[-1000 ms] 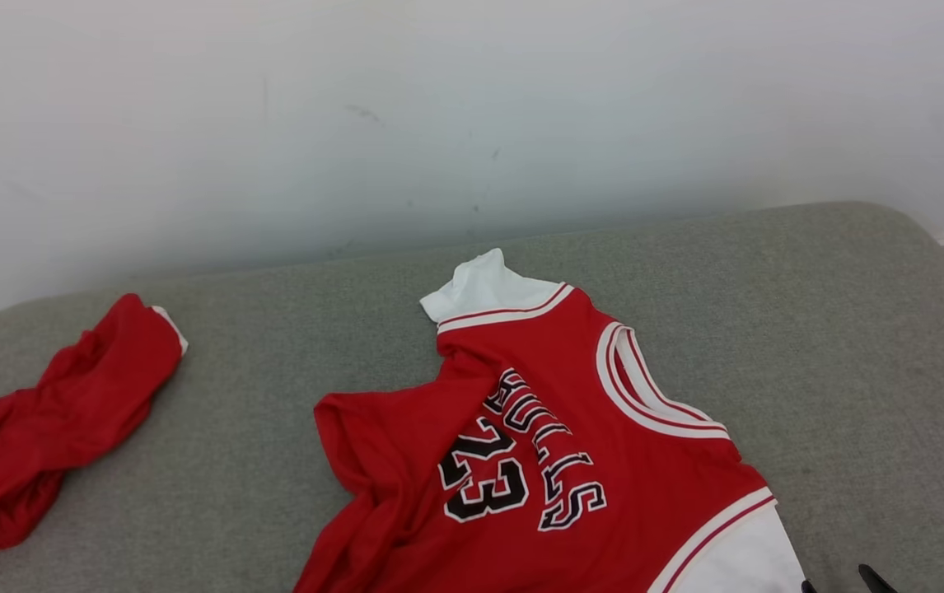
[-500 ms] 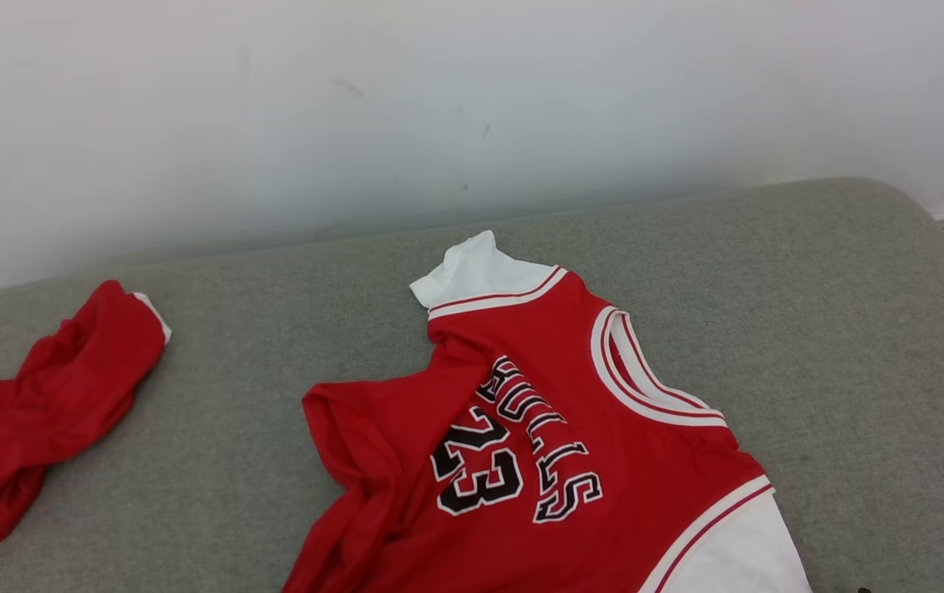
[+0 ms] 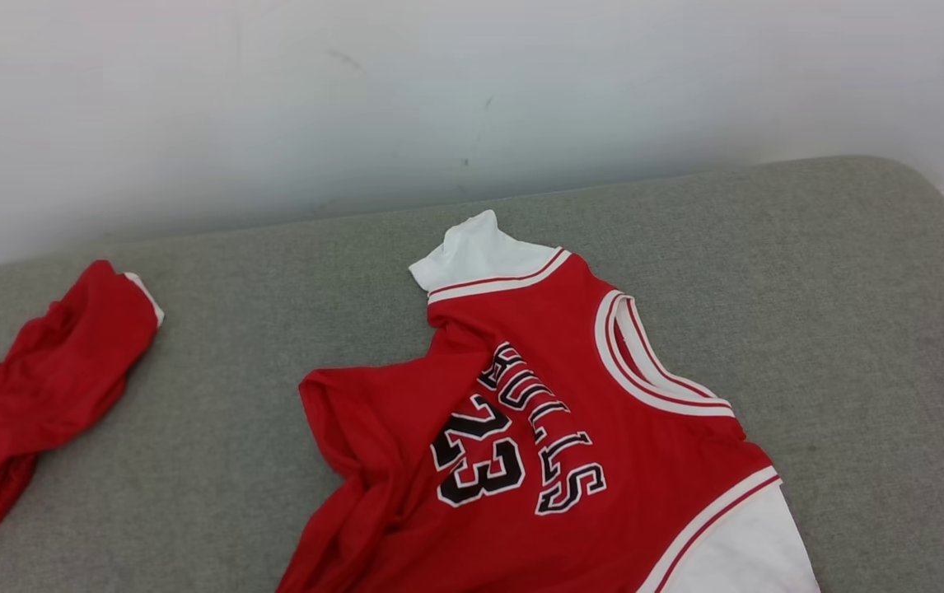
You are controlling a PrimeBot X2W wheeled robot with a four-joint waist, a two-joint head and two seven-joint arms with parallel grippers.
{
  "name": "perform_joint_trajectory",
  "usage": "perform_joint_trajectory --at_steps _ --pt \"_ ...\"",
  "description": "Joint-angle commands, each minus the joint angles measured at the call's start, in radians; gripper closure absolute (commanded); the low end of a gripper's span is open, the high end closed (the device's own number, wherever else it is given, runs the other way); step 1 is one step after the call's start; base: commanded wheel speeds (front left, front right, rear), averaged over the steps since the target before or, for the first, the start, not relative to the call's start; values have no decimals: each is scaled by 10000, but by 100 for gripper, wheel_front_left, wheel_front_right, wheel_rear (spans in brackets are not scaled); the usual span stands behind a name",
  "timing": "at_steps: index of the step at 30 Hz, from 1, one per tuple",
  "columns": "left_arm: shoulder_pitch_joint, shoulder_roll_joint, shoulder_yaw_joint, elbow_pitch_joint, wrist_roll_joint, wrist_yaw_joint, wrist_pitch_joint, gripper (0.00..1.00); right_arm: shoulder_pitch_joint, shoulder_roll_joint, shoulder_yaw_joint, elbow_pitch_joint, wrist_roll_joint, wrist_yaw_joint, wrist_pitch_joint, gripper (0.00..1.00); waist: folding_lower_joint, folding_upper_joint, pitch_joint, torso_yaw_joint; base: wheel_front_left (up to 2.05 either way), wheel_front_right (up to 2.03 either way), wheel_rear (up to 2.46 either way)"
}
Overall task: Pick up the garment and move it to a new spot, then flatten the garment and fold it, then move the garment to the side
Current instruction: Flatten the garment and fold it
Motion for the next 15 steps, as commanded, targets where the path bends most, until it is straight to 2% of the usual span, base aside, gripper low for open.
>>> perform_joint_trajectory --at_steps 1,15 --pt "-76 8 -108 187 -57 -12 75 0 -190 51 96 123 227 -23 71 0 0 -1 54 23 0 0 0" --pt "-295 34 -653 788 -427 -4 80 0 -812 131 1118 1077 974 -10 147 0 0 -1 153 283 0 0 0"
